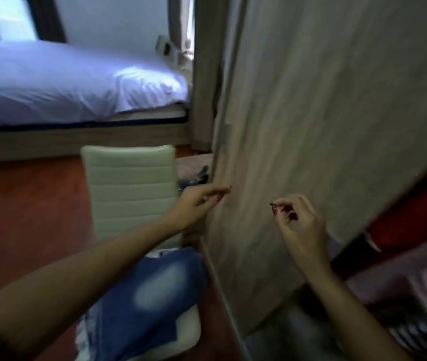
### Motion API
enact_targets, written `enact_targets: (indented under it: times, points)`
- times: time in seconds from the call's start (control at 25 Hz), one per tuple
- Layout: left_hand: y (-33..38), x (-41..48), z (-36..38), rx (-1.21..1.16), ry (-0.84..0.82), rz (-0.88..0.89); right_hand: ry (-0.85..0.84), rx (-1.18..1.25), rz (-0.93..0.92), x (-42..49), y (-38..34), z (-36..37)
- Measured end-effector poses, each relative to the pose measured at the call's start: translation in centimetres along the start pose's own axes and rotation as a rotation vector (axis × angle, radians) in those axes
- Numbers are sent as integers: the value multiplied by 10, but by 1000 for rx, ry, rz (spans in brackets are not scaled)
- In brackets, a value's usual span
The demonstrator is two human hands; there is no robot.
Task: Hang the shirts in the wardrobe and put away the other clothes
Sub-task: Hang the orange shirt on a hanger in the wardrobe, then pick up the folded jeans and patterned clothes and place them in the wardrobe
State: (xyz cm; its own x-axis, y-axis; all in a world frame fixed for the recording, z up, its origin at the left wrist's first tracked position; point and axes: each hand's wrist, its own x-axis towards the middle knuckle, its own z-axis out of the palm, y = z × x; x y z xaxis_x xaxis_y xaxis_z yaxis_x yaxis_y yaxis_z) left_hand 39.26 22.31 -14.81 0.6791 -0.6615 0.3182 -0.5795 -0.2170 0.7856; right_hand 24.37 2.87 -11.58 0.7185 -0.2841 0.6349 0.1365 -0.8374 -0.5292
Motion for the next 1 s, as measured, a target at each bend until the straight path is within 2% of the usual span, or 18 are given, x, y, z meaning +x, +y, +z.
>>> enact_targets:
  times: [0.16, 0.32, 0.44, 0.6, 0.68, 0.84, 0.92, 1.0]
  points:
    - [-111, -57, -86, -138, 231, -382, -234, 140, 145, -11, -12, 142]
    - [-211, -134, -103, -259, 386, -762, -484, 182, 487, -57, 8, 245]
    - [-275, -195, -80, -236, 344, -1029, -641, 163, 659, -99, 35, 299]
    - [-345, -257, -22, -274, 287, -1332, -718, 175, 941, -161, 76, 357]
    - [-371, -276, 6, -307, 302, -1428, -728, 143, 1101, -186, 102, 376]
    - [-423, -297, 52, -368, 392, -1490, -709, 178, 1433, -249, 187, 415]
    - [-437, -299, 65, -297, 507, -1457, -627, 268, 1563, -272, 220, 431]
    - [-446, -300, 72, -199, 538, -1391, -540, 336, 1647, -274, 227, 441]
